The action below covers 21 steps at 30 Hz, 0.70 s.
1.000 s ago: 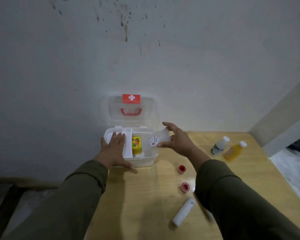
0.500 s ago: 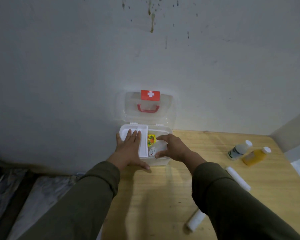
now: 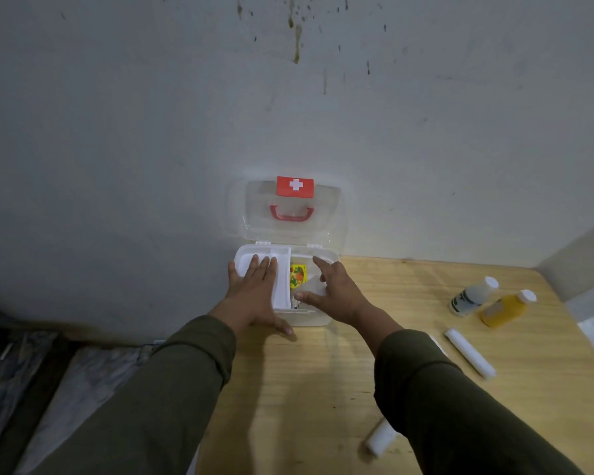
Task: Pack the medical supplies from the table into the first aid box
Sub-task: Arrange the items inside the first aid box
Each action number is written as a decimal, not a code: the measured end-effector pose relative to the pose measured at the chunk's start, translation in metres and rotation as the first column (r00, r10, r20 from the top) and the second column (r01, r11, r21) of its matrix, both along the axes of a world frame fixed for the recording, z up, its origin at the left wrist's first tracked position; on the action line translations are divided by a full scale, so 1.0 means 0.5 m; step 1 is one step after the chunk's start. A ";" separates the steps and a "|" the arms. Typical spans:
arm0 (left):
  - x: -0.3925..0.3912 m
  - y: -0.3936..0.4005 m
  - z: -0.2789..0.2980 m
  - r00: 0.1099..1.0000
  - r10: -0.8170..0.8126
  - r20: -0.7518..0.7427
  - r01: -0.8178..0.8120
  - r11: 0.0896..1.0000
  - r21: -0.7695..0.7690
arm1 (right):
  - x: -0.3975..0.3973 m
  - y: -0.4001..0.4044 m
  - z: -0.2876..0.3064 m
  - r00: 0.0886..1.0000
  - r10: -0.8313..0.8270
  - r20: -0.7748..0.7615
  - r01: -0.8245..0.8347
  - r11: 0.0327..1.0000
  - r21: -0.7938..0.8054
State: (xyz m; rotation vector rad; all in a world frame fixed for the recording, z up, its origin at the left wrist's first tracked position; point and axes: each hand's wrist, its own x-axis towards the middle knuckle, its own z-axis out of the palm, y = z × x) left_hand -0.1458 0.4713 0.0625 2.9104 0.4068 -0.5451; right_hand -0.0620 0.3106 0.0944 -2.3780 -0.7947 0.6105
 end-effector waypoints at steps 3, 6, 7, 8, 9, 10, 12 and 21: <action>0.001 0.001 -0.002 1.000 0.006 -0.007 -0.006 1.000 0.005 | -0.002 0.002 -0.001 0.998 -0.008 -0.059 0.012 0.998 0.063; 0.001 0.000 -0.004 1.000 0.012 -0.005 -0.012 1.000 0.014 | -0.004 0.006 -0.003 0.994 -0.011 -0.105 0.020 0.997 0.079; 0.001 0.000 -0.004 1.000 0.013 -0.001 -0.013 1.000 0.012 | -0.004 0.009 -0.003 0.993 -0.007 -0.118 0.017 0.997 0.079; 0.001 0.000 -0.005 1.000 0.014 0.003 -0.014 1.000 0.009 | -0.004 0.012 -0.004 0.991 -0.003 -0.133 0.013 0.997 0.076; 0.001 0.000 -0.006 1.000 0.015 0.006 -0.015 1.000 0.006 | -0.003 0.014 -0.006 0.989 0.001 -0.149 0.010 0.997 0.073; 0.001 -0.001 -0.005 1.000 0.014 0.007 -0.014 1.000 0.007 | -0.002 0.016 -0.006 0.986 0.005 -0.168 0.006 0.998 0.069; 0.000 -0.001 -0.005 1.000 0.017 0.011 -0.017 1.000 0.008 | 0.000 0.018 -0.009 0.979 0.008 -0.202 0.006 0.998 0.068; 0.003 -0.003 -0.006 1.000 0.029 0.003 -0.029 1.000 0.012 | -0.006 0.045 -0.013 0.931 0.037 -0.364 -0.023 0.999 0.041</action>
